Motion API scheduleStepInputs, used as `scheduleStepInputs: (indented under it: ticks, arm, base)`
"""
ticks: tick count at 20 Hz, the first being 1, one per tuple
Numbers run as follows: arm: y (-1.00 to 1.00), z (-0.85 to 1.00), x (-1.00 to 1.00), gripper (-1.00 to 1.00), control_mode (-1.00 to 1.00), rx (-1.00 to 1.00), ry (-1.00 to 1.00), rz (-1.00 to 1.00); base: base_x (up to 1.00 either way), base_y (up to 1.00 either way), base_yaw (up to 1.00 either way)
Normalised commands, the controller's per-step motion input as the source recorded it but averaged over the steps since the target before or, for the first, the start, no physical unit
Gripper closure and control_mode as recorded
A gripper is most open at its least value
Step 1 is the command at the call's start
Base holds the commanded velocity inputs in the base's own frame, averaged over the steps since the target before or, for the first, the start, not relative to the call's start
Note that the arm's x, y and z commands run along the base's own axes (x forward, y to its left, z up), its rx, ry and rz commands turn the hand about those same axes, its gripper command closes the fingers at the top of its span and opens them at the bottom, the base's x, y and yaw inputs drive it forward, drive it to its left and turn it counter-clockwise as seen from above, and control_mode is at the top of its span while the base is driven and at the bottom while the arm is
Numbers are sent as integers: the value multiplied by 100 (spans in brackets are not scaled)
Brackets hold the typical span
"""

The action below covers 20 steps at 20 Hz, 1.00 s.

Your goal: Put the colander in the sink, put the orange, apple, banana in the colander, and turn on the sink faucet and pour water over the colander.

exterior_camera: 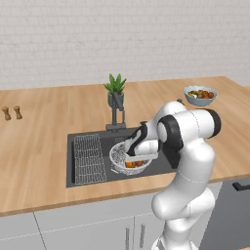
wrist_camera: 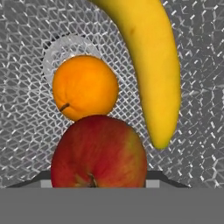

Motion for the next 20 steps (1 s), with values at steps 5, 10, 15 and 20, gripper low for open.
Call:
scheduleStepInputs:
  ticks: [5,10,15,20]
  arm:
    - [0,0,1,-100,-100,0,0,0]
    - [0,0,1,-100,-100,0,0,0]
    - [0,28,-2,-100,-100,0,-1,0]
    - [0,70,0,-100,-100,0,-14,0]
  base:
    - [0,0,0]
    - [0,0,0]
    - [0,0,0]
    - [0,0,0]
